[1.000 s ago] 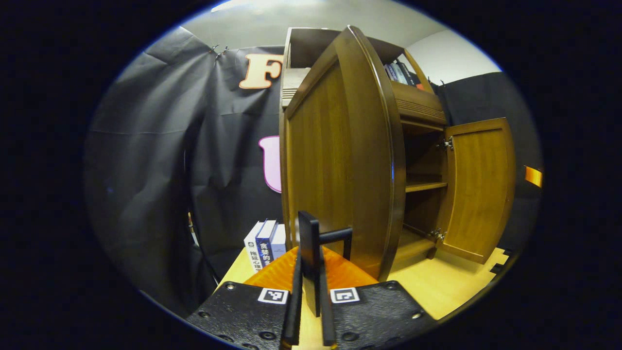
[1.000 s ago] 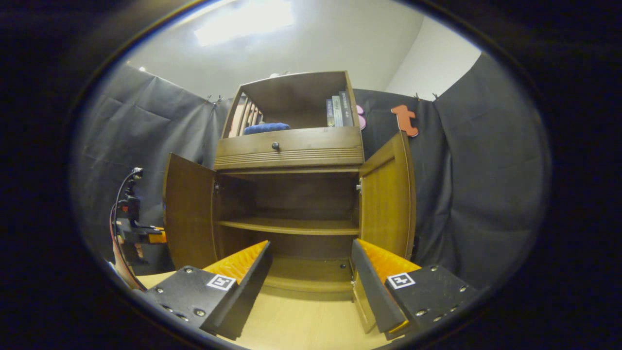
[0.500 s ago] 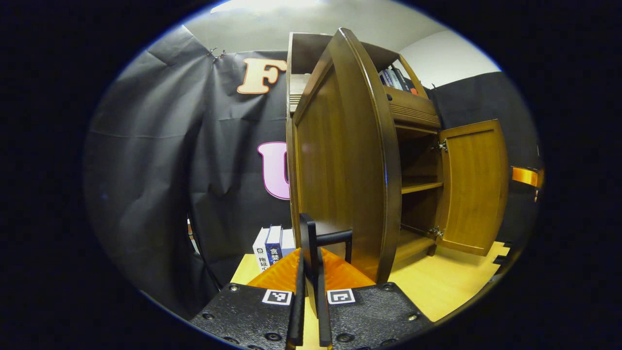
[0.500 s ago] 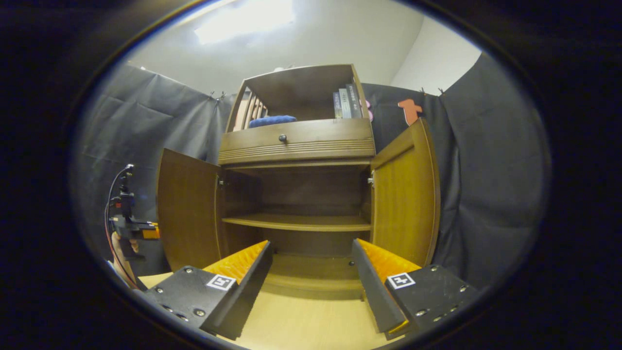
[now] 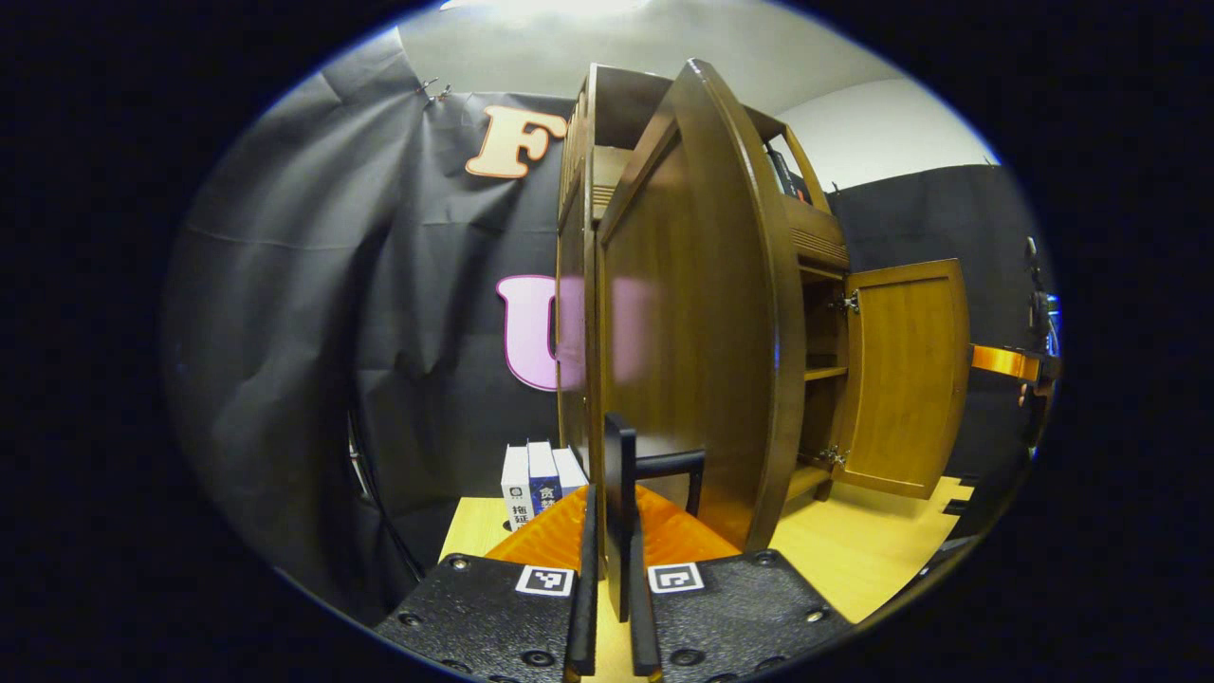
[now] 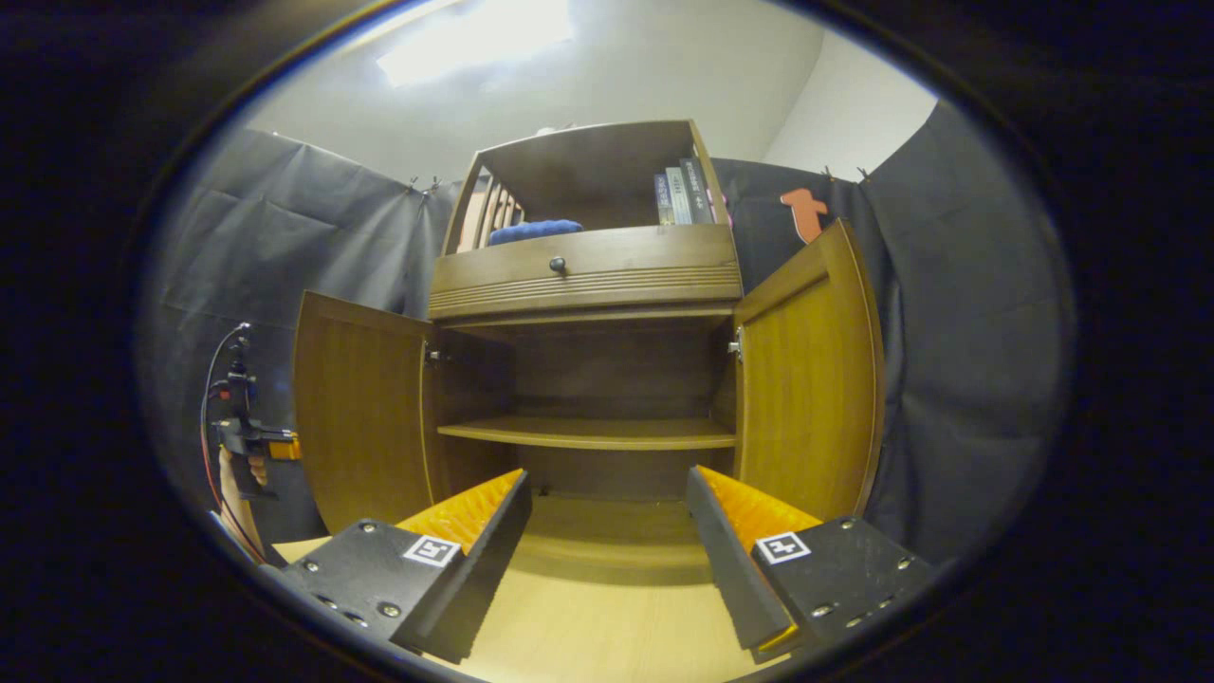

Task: Open the right door of the double-door shoe cabinet with the right hand, and open the left door with the left hand.

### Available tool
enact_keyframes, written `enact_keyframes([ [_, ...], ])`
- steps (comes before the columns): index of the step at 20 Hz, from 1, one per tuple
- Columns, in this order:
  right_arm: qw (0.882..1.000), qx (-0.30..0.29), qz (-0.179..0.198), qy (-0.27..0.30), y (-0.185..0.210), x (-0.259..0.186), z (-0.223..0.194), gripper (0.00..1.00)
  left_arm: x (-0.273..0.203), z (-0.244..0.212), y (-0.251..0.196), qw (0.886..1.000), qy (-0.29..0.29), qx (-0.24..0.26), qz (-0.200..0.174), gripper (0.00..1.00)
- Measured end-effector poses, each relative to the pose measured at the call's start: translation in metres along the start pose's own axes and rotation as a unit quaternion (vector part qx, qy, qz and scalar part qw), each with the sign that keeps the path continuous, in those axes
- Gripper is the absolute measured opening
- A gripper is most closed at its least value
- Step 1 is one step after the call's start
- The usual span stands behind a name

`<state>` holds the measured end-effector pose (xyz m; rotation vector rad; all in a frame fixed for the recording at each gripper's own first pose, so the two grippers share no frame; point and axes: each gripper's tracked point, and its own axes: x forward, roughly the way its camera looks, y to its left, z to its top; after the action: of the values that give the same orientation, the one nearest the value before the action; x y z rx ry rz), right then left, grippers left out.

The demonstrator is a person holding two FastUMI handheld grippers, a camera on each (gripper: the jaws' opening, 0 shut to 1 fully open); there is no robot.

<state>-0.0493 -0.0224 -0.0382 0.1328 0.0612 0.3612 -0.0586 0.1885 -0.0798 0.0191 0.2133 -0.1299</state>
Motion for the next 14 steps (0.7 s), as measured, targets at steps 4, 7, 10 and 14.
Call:
enact_keyframes([
  [4, 1.0, 0.008, 0.0, -0.002, 0.0, -0.001, -0.003, 0.98, 0.003, -0.003, 0.008, 1.0, -0.006, -0.009, -0.02, 0.24],
  [7, 1.0, 0.012, 0.001, 0.0, -0.002, -0.003, -0.007, 0.98, 0.003, -0.004, 0.009, 1.0, 0.0, -0.009, -0.007, 0.37],
  [10, 1.0, 0.015, 0.002, 0.001, -0.006, -0.008, -0.011, 0.97, 0.002, -0.004, 0.006, 1.0, 0.006, -0.005, 0.013, 0.37],
  [14, 1.0, 0.021, 0.007, -0.003, -0.007, -0.014, -0.012, 0.98, -0.002, -0.002, -0.001, 1.0, -0.001, 0.001, 0.007, 0.39],
])
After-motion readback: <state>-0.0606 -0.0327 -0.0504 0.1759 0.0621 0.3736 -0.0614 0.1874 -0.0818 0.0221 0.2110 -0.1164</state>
